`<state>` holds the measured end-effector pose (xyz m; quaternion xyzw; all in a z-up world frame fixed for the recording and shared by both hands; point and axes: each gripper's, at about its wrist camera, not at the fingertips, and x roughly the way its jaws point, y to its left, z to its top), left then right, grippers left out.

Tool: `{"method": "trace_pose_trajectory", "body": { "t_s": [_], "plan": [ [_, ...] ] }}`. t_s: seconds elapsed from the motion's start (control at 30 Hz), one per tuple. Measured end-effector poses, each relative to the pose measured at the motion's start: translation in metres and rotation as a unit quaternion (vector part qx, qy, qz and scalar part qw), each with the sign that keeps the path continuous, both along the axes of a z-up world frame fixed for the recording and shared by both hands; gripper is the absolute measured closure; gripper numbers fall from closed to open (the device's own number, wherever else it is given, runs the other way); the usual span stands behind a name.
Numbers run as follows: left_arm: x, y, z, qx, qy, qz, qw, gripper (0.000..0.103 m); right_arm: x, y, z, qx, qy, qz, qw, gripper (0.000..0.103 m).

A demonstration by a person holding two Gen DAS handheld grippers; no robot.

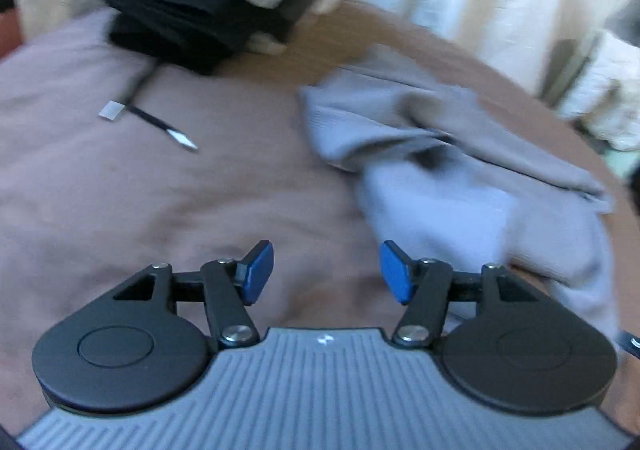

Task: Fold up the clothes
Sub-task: 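Lay the hoodie flat on the bed and open both tools, then grasp the hoodie edge again with both tools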

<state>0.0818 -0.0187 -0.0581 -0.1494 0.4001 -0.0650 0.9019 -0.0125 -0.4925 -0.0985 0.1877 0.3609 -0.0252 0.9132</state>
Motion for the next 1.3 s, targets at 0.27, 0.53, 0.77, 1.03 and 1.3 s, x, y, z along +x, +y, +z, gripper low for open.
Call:
{"method": "trace_pose_trajectory", "body": {
  "t_s": [0.27, 0.53, 0.77, 1.03, 1.3],
  "plan": [
    [-0.035, -0.044, 0.003, -0.018, -0.049, -0.092, 0.9944, 0.034, -0.017, 0.013, -0.015, 0.175, 0.047, 0.055, 0.982, 0.041],
    [-0.045, -0.053, 0.007, -0.051, -0.075, -0.096, 0.9913, 0.021, -0.014, 0.02, -0.035, 0.253, 0.055, 0.063, 0.964, 0.04],
    [-0.001, -0.068, -0.013, 0.006, -0.046, -0.077, 0.996, 0.024, 0.015, 0.013, -0.051, 0.293, 0.008, -0.043, 0.955, 0.04],
    [0.008, -0.06, 0.026, 0.128, -0.078, -0.01, 0.9887, 0.1, 0.051, 0.025, 0.015, 0.121, -0.094, -0.036, 0.988, 0.096],
    [-0.069, 0.006, 0.09, 0.02, -0.071, 0.025, 0.997, 0.1, -0.034, -0.03, 0.142, 0.021, -0.14, -0.016, 0.99, 0.098]
  ]
}}
